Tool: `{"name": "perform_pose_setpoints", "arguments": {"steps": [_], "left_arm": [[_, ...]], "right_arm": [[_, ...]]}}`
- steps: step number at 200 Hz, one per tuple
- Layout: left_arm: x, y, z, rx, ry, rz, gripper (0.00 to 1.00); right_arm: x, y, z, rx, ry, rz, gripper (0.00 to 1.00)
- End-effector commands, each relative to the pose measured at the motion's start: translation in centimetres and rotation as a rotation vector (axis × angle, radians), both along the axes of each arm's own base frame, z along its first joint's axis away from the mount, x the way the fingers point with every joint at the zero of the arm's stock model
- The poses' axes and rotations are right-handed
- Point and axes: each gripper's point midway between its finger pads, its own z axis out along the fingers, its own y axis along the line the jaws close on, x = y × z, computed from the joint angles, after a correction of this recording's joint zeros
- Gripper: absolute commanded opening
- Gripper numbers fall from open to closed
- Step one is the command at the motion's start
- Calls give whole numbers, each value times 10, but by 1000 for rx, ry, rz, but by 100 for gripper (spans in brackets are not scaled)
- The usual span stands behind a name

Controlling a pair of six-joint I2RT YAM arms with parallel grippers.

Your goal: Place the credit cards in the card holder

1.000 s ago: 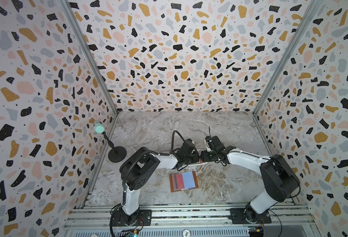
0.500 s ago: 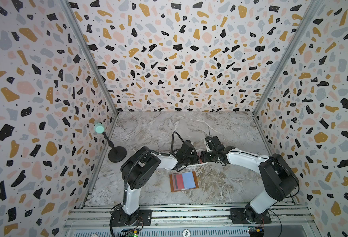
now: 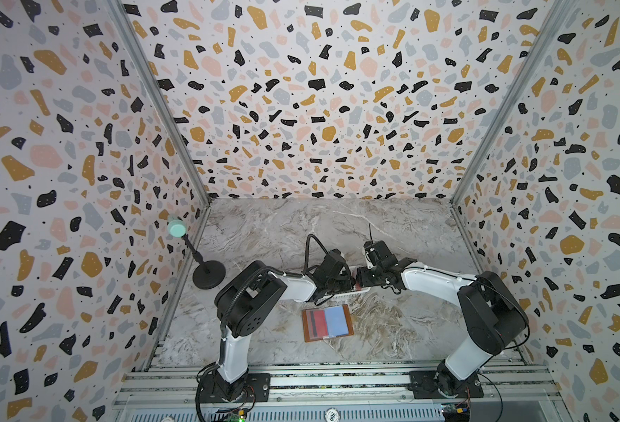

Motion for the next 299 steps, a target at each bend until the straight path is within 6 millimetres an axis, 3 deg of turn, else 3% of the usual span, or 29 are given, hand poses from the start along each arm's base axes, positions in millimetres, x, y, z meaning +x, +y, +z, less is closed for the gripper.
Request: {"name": "perform_pose_setpoints", "arguments": {"steps": [1,173,299], "left_arm": [[-7,12,-22,51,53,7,21],[-10,15,-26,35,82,29,28],[-11,12,-28,25,90,14,37]], "right_arm": [[6,0,14,-17,-30,-6,59],[6,-16,31,-75,-77,-33,58],[5,-15,38,-62,-86,-27,57]]}}
